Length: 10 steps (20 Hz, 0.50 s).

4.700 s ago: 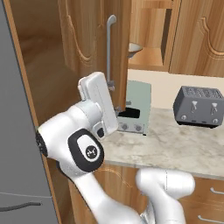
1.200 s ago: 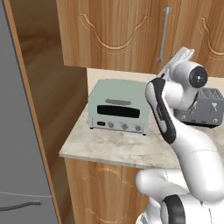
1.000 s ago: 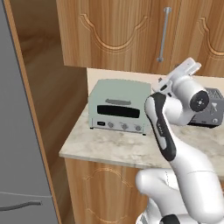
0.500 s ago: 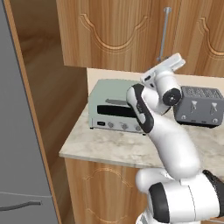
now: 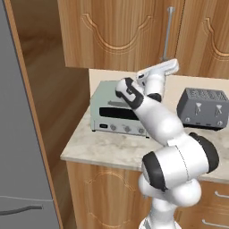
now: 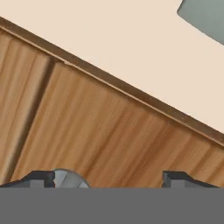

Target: Pick the mug and place it in the sink. Pick the bowl and place it in the open cabinet and then close the cabinet.

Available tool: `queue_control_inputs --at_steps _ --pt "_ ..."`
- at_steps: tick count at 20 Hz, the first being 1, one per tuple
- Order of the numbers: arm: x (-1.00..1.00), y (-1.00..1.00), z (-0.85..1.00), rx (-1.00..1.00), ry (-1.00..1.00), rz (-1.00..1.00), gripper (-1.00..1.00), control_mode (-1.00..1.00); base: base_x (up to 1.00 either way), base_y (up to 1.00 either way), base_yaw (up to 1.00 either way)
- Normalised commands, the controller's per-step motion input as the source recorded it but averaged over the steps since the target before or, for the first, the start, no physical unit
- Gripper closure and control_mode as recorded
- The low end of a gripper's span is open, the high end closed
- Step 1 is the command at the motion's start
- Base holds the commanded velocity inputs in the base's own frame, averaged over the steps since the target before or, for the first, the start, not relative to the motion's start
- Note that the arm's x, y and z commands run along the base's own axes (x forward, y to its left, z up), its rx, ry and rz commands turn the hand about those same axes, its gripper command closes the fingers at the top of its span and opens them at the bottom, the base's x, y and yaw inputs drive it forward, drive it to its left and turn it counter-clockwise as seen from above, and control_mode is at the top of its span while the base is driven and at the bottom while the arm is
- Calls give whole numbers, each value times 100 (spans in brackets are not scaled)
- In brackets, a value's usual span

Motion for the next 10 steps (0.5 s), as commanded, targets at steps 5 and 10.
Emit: queue_control_inputs --at_steps 5,10 --pt "100 0 -12 20 17 0 -100 -100 0 0 0" --pt "100 0 1 20 24 0 -100 -100 0 0 0"
